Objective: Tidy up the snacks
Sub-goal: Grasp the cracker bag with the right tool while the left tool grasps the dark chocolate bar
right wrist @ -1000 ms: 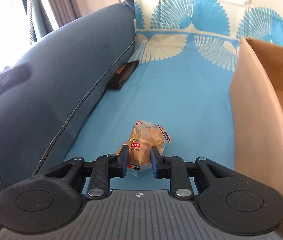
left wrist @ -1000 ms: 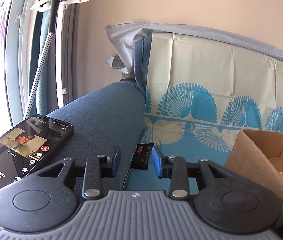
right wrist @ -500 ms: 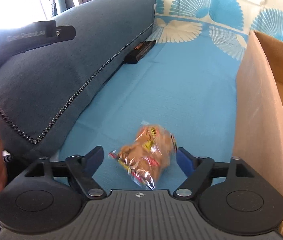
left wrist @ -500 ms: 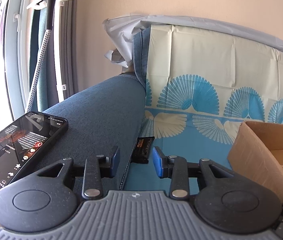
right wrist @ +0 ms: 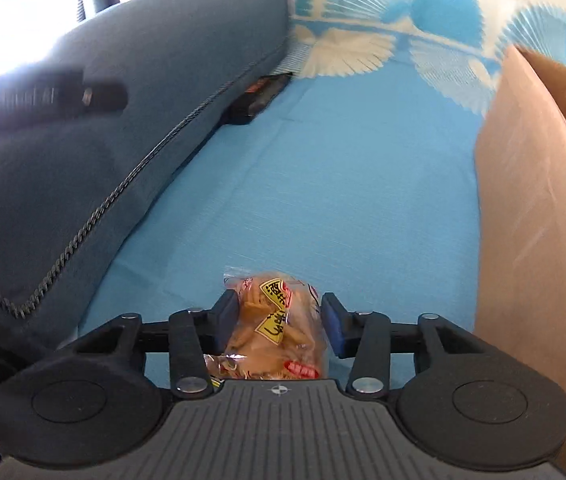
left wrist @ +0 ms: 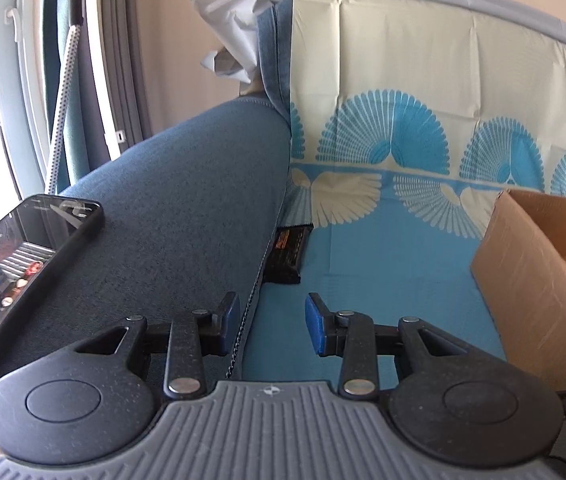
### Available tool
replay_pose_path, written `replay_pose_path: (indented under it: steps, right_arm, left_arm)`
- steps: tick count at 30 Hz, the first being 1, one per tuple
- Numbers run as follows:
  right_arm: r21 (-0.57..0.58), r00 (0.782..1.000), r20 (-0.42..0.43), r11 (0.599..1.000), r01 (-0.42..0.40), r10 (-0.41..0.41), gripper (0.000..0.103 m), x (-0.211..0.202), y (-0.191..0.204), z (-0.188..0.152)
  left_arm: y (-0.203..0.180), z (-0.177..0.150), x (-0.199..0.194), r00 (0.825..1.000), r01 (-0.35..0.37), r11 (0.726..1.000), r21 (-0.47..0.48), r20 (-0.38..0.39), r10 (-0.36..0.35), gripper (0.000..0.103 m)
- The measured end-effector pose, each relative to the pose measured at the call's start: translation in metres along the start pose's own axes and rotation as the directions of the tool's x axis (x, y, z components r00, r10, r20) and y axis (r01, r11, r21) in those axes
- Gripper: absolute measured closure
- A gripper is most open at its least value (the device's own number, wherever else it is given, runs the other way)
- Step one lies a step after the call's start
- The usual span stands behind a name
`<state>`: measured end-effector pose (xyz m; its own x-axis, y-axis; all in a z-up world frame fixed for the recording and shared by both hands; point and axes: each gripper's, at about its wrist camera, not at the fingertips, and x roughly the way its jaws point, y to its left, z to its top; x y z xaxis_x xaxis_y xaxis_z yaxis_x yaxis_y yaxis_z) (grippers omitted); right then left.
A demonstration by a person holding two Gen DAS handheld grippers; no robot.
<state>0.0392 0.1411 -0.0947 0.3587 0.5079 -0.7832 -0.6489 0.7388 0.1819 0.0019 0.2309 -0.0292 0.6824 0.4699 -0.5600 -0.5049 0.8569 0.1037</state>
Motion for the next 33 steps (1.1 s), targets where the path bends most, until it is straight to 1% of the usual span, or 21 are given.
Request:
replay_pose_path:
  steps: [3,4,6,9,11,13,15,17,20,21,22,23,24,25,26,28,31,33]
  right_arm:
    - [0.022,1.000,-0.010,0.999,0.025,-0.024,0.058,-0.002,0.000,0.000]
    - [0.028,0.999,-0.011,0.999,0.035,-0.035,0.058,-0.003,0.001,0.000]
    - [0.040,0.999,-0.013,0.998,0.047,-0.047,0.058,-0.006,0.002,-0.001]
    - [0.071,0.999,-0.028,0.996,0.045,-0.043,0.058,-0.009,-0.001,0.000]
    - [0.081,0.999,-0.036,0.996,0.039,-0.037,0.058,-0.011,-0.003,0.000]
    - [0.094,0.999,-0.039,0.995,0.033,-0.030,0.059,-0.012,-0.004,0.001]
    - [0.095,0.999,-0.042,0.995,0.032,-0.028,0.059,-0.012,-0.005,0.001]
    - [0.102,0.999,-0.048,0.994,0.026,-0.022,0.059,-0.012,-0.006,0.001]
    - [0.105,0.999,-0.050,0.994,0.021,-0.016,0.059,-0.012,-0.008,0.002]
    - [0.106,0.999,-0.052,0.994,0.021,-0.015,0.059,-0.010,-0.010,0.004]
    - [0.106,0.998,-0.053,0.994,0.020,-0.015,0.059,-0.009,-0.011,0.005]
    - [0.106,0.998,-0.055,0.994,0.020,-0.014,0.059,-0.009,-0.011,0.005]
    - [0.105,0.998,-0.056,0.994,0.020,-0.014,0.059,-0.008,-0.011,0.006]
    - [0.103,0.998,-0.056,0.994,0.021,-0.015,0.059,-0.008,-0.011,0.006]
    - [0.100,0.998,-0.057,0.995,0.022,-0.016,0.059,-0.007,-0.012,0.006]
    - [0.096,0.998,-0.057,0.995,0.028,-0.022,0.059,-0.006,-0.011,0.006]
    - [0.088,0.998,-0.055,0.995,0.037,-0.033,0.059,-0.004,-0.008,0.005]
    - [0.081,0.998,-0.050,0.996,0.043,-0.039,0.059,-0.004,-0.006,0.004]
  left_arm:
    - [-0.006,0.006,0.018,0.999,0.011,1.000,0.029,-0.038,-0.010,0.063]
    - [-0.011,0.008,0.027,0.999,0.010,0.998,0.060,-0.040,-0.008,0.063]
    - [-0.025,0.014,0.047,0.998,-0.017,0.989,0.144,-0.053,0.025,0.063]
    - [-0.048,0.029,0.089,0.991,-0.024,0.972,0.233,-0.125,0.054,0.063]
    - [-0.063,0.036,0.112,0.990,-0.052,0.956,0.287,-0.108,0.087,0.063]
    - [-0.077,0.041,0.138,0.986,-0.078,0.944,0.321,-0.116,0.121,0.063]
    - [-0.088,0.044,0.163,0.977,-0.121,0.928,0.353,-0.124,0.175,0.063]
    - [-0.095,0.046,0.187,0.967,-0.146,0.913,0.380,-0.142,0.213,0.063]
    - [-0.100,0.042,0.219,0.942,-0.179,0.881,0.438,-0.181,0.281,0.063]
    - [-0.098,0.039,0.228,0.934,-0.180,0.874,0.451,-0.200,0.296,0.063]
    - [-0.096,0.038,0.234,0.929,-0.188,0.869,0.457,-0.204,0.308,0.063]
    - [-0.092,0.037,0.236,0.932,-0.188,0.869,0.458,-0.195,0.305,0.069]
    - [-0.088,0.038,0.238,0.935,-0.168,0.877,0.451,-0.210,0.287,0.079]
    - [-0.085,0.039,0.239,0.932,-0.150,0.885,0.441,-0.235,0.275,0.085]
    - [-0.082,0.041,0.236,0.928,-0.159,0.890,0.427,-0.242,0.282,0.087]
    - [-0.077,0.044,0.223,0.937,-0.133,0.902,0.411,-0.243,0.249,0.089]
    - [-0.069,0.047,0.192,0.954,-0.080,0.926,0.370,-0.242,0.179,0.090]
    - [-0.068,0.043,0.162,0.960,-0.015,0.941,0.338,-0.257,0.108,0.090]
